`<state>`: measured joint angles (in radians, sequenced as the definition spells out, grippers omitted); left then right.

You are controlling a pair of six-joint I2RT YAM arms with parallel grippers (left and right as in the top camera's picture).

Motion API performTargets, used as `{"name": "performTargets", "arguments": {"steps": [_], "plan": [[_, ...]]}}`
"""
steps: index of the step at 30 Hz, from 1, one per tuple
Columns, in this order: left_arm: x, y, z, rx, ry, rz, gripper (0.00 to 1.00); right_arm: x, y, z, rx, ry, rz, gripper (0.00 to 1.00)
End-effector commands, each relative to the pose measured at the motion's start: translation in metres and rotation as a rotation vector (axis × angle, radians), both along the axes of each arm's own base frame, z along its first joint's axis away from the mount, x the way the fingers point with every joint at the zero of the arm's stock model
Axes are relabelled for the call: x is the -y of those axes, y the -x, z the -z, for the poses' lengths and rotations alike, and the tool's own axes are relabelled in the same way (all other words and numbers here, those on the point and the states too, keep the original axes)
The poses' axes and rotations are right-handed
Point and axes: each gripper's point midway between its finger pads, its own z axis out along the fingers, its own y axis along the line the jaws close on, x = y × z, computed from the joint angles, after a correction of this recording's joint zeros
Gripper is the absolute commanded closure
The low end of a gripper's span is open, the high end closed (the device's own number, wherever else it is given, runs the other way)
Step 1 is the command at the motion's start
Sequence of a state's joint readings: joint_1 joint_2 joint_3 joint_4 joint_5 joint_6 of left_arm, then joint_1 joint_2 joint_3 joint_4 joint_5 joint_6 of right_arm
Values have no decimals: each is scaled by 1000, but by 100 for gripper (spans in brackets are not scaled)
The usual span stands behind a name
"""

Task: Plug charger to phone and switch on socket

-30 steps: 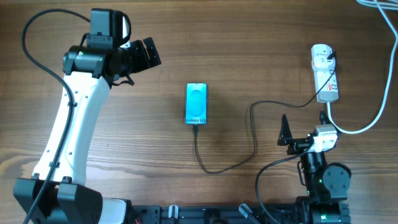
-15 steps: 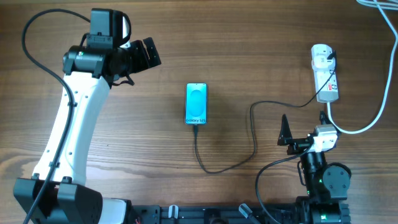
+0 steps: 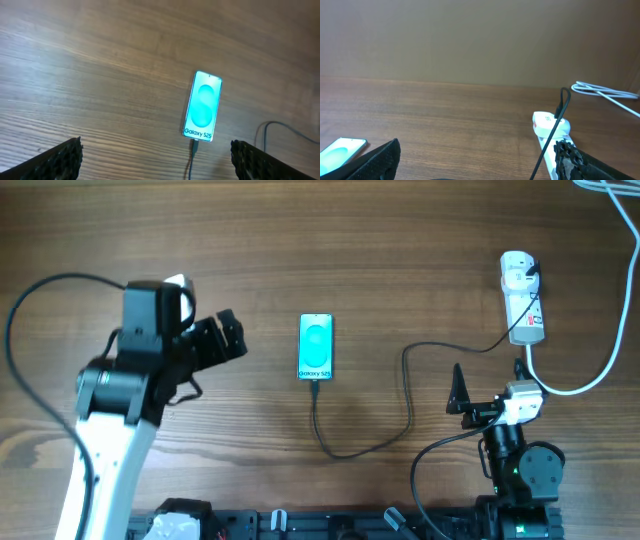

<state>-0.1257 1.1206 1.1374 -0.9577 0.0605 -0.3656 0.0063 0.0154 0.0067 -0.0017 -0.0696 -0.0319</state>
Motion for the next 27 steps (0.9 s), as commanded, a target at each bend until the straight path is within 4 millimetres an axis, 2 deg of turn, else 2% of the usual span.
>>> {"name": "performTargets", "arguments": {"steps": [1, 7, 8, 15, 18, 23, 27], "plan": [[-9, 20, -4, 55, -13, -28, 0, 1, 1, -2, 13, 10, 8, 0], [-17, 49, 17, 145, -18, -44, 0, 1, 1, -2, 13, 10, 8, 0], [-18, 58, 21, 148, -17, -44, 0, 1, 1, -2, 13, 11, 8, 0], [-21, 85, 1, 298, -35, -7, 0, 1, 1, -2, 13, 10, 8, 0], [-22, 93, 5, 341, -61, 21, 0, 1, 1, -2, 13, 10, 8, 0], [-22, 96, 22, 381, -60, 23, 0, 1, 1, -2, 13, 10, 8, 0], [-23, 85, 36, 453, -53, 9, 0, 1, 1, -2, 13, 11, 8, 0]]}}
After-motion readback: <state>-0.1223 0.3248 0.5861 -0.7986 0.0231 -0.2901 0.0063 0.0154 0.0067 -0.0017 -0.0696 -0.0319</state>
